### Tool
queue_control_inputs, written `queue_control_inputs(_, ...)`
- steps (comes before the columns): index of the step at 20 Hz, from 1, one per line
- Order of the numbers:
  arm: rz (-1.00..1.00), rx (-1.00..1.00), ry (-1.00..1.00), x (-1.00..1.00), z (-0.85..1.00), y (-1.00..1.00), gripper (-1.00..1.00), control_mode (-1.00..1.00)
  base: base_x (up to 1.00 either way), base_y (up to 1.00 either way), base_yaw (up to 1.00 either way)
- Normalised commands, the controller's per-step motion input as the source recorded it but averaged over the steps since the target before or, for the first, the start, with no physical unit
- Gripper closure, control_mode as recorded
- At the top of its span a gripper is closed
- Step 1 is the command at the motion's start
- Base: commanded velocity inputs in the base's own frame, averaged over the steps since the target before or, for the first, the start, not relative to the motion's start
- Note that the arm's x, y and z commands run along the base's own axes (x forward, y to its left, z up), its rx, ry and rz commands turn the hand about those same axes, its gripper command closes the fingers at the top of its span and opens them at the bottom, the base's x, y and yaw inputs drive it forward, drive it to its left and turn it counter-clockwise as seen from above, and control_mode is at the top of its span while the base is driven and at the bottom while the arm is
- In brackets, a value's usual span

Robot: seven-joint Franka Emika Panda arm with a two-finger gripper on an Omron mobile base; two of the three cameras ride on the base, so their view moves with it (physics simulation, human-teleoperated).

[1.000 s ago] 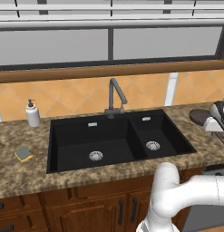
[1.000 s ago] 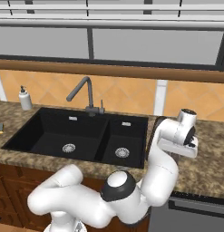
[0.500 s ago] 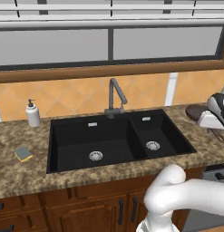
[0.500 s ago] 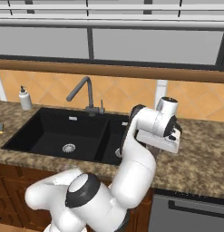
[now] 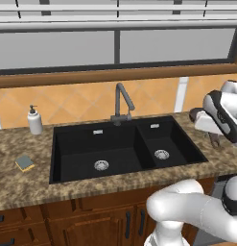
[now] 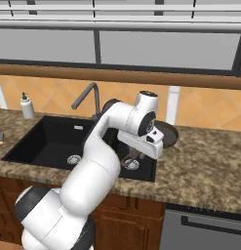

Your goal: Pick the pan and sponge and place them into the sink. Then turn on the water.

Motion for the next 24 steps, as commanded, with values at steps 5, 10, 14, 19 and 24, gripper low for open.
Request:
queue_control_inputs(5, -0.26, -0.03, 0.02, -0.08, 0.39, 1.0, 1.0, -1.0, 0.0, 0.0, 0.0)
queue_control_inputs(10, -0.39, -0.03, -0.03, -0.23, 0.08, 1.0, 1.0, -1.0, 0.0, 0.0, 0.0)
queue_control_inputs(14, -0.36, -0.03, -0.14, -0.17, 0.0, 1.0, 1.0, -1.0, 0.0, 0.0, 0.0)
queue_control_inputs(19, -0.29, -0.11, -0.15, -0.01, 0.0, 1.0, 1.0, -1.0, 0.0, 0.0, 0.0)
queue_control_inputs(24, -0.19, -0.08, 0.0, 0.02, 0.0, 1.0, 1.0, -1.0, 0.0, 0.0, 0.0)
